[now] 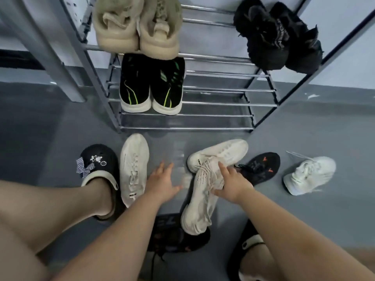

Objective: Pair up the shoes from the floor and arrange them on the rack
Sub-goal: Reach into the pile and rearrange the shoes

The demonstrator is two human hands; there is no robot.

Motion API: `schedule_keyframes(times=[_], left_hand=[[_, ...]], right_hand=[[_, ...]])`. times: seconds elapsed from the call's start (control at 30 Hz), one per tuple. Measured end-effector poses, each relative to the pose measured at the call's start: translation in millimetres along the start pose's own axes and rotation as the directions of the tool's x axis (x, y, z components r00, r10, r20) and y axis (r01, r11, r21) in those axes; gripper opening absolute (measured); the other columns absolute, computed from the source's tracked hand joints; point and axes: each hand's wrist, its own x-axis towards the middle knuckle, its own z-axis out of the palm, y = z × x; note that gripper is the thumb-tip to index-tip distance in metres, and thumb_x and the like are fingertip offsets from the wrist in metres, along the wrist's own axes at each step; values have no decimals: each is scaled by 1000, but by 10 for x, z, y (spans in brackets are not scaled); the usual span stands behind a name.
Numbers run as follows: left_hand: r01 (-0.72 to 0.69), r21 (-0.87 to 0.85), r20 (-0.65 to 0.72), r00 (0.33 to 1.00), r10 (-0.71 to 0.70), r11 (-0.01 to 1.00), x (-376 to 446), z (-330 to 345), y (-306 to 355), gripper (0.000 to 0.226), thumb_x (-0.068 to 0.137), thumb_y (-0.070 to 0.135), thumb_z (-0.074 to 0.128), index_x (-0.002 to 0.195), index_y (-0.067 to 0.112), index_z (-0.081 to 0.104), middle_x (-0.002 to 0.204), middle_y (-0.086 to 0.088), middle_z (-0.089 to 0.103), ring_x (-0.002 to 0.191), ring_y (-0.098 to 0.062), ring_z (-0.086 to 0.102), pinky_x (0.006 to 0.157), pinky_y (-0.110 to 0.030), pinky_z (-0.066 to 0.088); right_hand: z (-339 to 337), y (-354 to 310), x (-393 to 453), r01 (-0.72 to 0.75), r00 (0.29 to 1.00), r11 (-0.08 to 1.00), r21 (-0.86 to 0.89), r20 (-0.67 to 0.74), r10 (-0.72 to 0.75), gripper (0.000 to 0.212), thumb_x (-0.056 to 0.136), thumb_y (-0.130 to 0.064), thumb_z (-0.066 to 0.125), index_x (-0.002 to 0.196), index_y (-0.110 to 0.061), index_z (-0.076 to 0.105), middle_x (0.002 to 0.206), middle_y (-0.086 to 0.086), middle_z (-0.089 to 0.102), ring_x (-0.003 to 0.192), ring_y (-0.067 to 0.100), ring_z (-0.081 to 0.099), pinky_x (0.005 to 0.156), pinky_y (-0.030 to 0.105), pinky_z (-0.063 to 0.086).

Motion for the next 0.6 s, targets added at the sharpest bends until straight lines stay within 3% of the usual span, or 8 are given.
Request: schedule_keyframes(times=[0.13,0.3,0.43,0.6], left_hand=[[-40,87,139,990,27,995,-26,148,123,83,86,50,58,151,21,15,159,-10,9,146,-27,12,117,-33,15],[-85,59,205,976,71,995,21,248,315,75,89,46,55,149,19,19,157,-6,20,143,-22,23,114,-31,22],[-41,-74,220,974,57,996,105,312,432,64,92,35,54,148,19,26,153,-6,31,139,-22,32,110,-29,27],[120,-316,302,953,-20,941,280,461,460,38,94,19,53,131,14,51,134,-5,56,121,-20,53,103,-29,38]], right_hand=[[154,248,-97,-65,998,997,-46,13,66,98,84,-52,59,152,-26,-6,156,8,16,139,32,27,109,46,35],[164,295,-17,-73,997,997,9,11,72,96,84,-54,58,153,-25,-3,153,9,23,137,32,31,107,45,38],[157,253,120,-76,997,994,81,35,73,94,86,-56,54,153,-24,-4,154,10,22,137,31,32,106,44,38],[78,274,396,-118,993,968,220,47,110,93,88,-53,53,153,-21,-5,155,14,20,136,32,35,105,41,39]])
